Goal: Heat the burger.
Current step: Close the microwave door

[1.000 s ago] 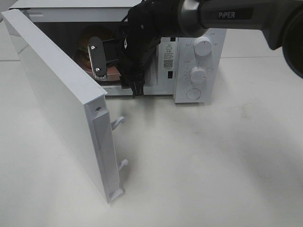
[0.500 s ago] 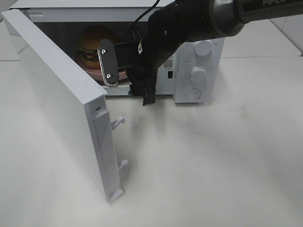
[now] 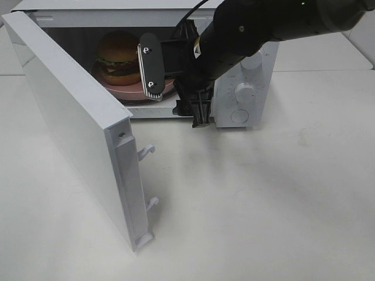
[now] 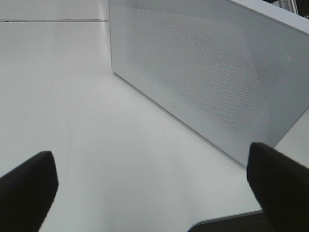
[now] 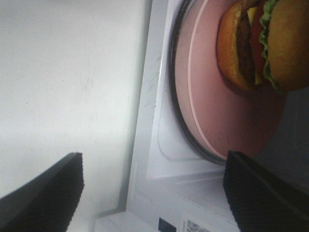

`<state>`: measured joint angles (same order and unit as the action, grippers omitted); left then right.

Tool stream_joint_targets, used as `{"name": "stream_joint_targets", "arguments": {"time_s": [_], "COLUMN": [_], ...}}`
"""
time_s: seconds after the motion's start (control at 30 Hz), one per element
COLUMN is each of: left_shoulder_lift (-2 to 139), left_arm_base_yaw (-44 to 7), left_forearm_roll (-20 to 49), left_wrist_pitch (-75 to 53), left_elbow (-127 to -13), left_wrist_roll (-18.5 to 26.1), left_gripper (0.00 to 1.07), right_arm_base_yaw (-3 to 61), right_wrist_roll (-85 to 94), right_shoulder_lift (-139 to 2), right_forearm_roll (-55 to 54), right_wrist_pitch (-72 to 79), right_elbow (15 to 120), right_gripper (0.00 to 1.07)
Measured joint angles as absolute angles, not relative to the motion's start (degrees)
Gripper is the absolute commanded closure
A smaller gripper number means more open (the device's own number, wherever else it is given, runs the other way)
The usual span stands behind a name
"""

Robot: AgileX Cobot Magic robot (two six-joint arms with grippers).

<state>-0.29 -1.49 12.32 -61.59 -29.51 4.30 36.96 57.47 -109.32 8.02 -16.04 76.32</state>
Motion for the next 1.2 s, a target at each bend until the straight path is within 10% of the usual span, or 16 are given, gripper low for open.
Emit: {"name": "stream_joint_targets", "arguments": {"time_s": [1.2], "left_shoulder_lift": [-0.29], "left_arm_base_yaw": [-1.49], "left_forearm_roll": [12.32], "left_wrist_pitch": [-61.59], "left_elbow": [-29.51], "left_wrist_roll": [4.3], "left_gripper": [0.07], "right_arm_base_yaw": [36.27], "right_wrist_roll": [18.45], "right_shoulder_lift": [-76.49], "right_forearm_roll": [12.95], "right_wrist_pitch": [-34.61], "right_elbow": [51.74], "right_gripper": [0.31]}}
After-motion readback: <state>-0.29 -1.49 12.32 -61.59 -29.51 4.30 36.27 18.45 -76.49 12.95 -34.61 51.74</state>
